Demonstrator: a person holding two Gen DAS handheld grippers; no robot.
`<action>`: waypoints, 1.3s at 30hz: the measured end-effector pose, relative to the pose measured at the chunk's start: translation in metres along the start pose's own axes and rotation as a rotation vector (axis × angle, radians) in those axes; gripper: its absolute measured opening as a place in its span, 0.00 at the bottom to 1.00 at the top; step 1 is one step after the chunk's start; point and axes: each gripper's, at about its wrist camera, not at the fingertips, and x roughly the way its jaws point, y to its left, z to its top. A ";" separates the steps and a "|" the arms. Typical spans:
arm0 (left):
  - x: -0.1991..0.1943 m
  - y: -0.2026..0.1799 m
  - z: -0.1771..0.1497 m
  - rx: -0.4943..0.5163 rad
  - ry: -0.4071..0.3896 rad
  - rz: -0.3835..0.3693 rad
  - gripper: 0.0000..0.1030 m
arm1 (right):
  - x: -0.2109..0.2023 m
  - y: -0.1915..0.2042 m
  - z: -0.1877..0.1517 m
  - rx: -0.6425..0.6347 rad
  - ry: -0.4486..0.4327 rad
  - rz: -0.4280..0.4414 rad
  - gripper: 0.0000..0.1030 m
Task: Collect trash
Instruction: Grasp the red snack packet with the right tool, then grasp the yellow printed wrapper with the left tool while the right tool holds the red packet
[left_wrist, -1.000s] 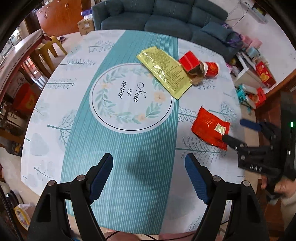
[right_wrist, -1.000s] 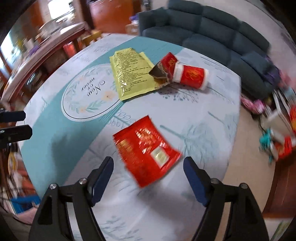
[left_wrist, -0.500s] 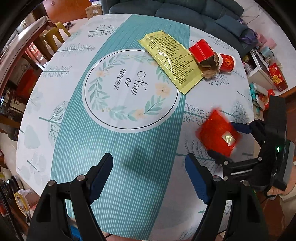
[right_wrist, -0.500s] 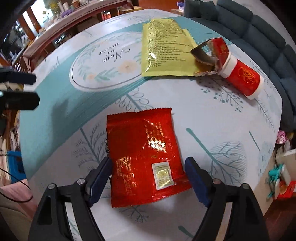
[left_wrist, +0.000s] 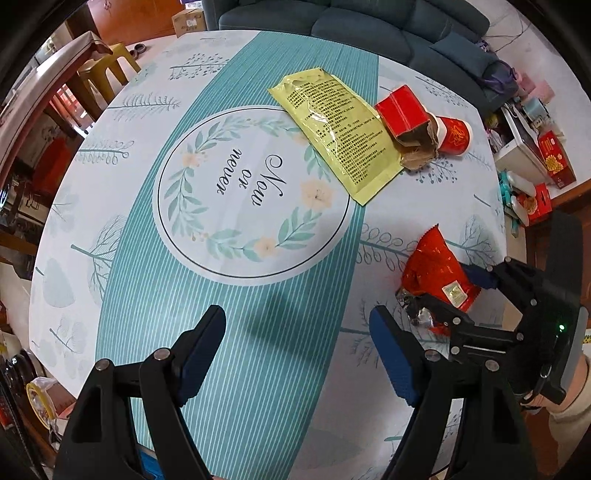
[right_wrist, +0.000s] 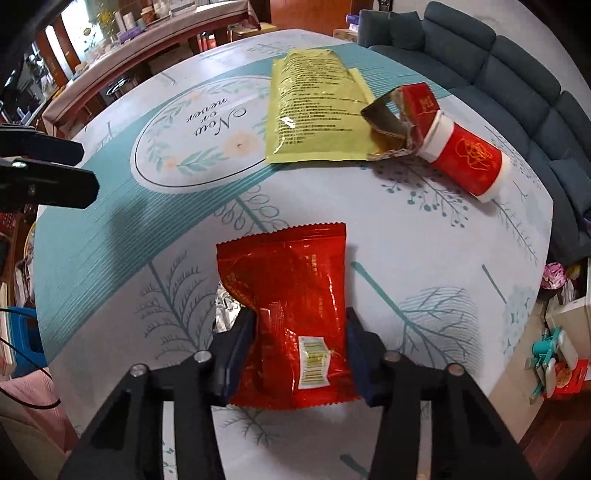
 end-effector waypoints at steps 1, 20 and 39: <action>0.001 -0.001 0.003 0.001 -0.001 -0.001 0.76 | 0.000 -0.001 0.000 0.007 -0.003 0.006 0.32; 0.034 0.027 0.132 -0.155 -0.072 -0.163 0.76 | -0.064 -0.087 0.065 0.389 -0.290 0.056 0.03; 0.111 0.023 0.194 -0.237 -0.005 -0.337 0.76 | -0.015 -0.128 0.100 0.519 -0.278 0.065 0.03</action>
